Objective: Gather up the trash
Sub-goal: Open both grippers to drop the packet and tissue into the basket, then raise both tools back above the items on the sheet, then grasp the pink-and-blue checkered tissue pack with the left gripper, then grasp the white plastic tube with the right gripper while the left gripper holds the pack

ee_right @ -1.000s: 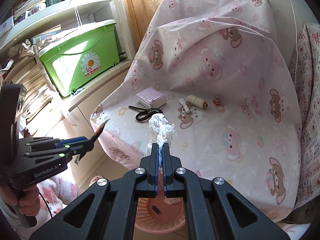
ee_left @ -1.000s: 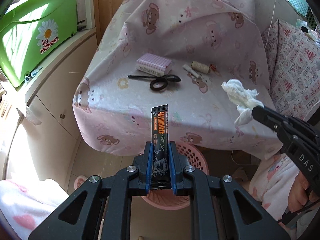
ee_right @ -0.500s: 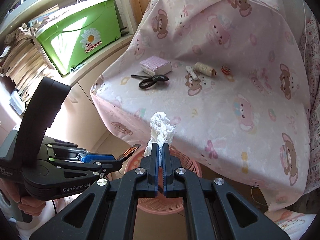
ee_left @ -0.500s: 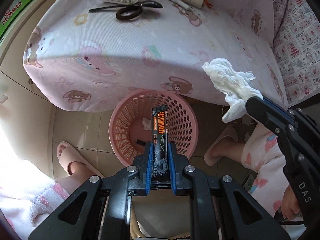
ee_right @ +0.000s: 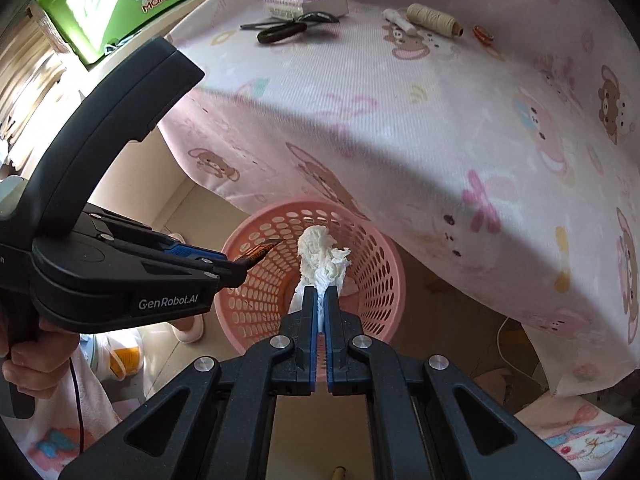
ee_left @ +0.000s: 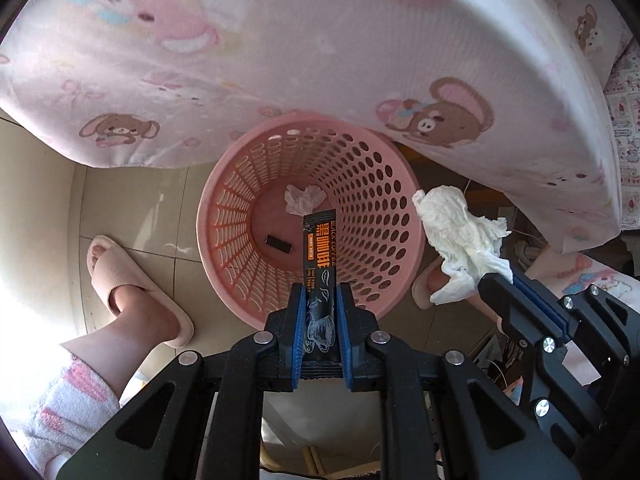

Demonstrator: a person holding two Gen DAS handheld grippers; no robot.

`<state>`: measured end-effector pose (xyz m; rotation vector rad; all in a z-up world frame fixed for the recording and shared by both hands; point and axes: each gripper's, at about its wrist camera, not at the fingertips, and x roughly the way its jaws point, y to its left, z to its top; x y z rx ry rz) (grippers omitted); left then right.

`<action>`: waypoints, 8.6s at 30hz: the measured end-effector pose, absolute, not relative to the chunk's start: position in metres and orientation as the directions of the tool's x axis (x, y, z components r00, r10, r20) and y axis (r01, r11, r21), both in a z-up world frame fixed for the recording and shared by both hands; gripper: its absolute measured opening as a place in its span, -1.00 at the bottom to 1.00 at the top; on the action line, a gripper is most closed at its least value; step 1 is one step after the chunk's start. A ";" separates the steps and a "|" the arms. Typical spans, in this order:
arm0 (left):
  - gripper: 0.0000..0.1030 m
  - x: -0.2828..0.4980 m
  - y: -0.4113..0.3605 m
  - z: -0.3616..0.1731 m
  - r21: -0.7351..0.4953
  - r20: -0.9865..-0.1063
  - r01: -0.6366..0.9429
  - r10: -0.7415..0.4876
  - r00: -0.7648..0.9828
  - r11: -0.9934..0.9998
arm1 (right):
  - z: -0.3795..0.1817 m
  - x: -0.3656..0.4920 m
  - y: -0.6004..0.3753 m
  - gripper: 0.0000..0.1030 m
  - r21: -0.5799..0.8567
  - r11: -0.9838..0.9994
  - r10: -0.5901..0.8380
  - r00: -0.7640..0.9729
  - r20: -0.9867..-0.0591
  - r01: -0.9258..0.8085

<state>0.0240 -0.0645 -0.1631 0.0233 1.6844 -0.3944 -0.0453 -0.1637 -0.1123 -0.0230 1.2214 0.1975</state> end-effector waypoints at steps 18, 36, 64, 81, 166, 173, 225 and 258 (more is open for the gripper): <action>-0.64 0.033 -0.053 -0.204 -0.241 -0.957 0.176 -0.204 -0.206 0.954 | -0.160 -0.031 -0.159 -0.89 -0.007 0.991 0.024 0.227 -0.974 -0.136; -0.01 0.034 -0.045 -0.156 -0.102 -0.992 0.212 -0.115 0.050 0.972 | -0.124 -0.033 -0.171 0.04 0.020 0.997 0.044 0.355 -0.934 -0.073; 0.62 0.023 0.000 -0.030 -0.007 -0.775 0.098 -0.067 0.629 0.995 | -0.016 -0.067 -0.205 0.63 0.011 0.994 -0.083 0.788 -0.609 0.113; 0.70 0.013 -0.005 -0.017 0.034 -0.705 0.117 -0.059 0.706 0.993 | -0.014 -0.065 -0.204 0.64 0.001 0.994 -0.087 0.793 -0.603 0.110; 0.81 0.184 -0.096 -0.040 -0.039 -0.859 0.368 -0.220 0.463 0.929 | 0.010 0.061 -0.276 0.64 0.076 0.984 -0.078 0.766 -0.639 0.163; 0.81 0.197 -0.101 -0.065 -0.039 -0.857 0.321 -0.197 0.476 0.946 | 0.008 0.060 -0.282 0.64 0.096 0.980 -0.072 0.758 -0.648 0.175; 0.56 0.136 -0.015 0.036 -0.050 -0.616 0.195 -0.184 0.766 0.979 | -0.042 0.121 -0.198 -0.15 0.081 0.996 0.092 0.627 -0.773 -0.046; 0.56 0.135 -0.006 0.029 -0.064 -0.635 0.180 -0.179 0.751 0.982 | -0.021 0.067 -0.199 -0.80 0.143 0.982 0.190 0.641 -0.743 -0.125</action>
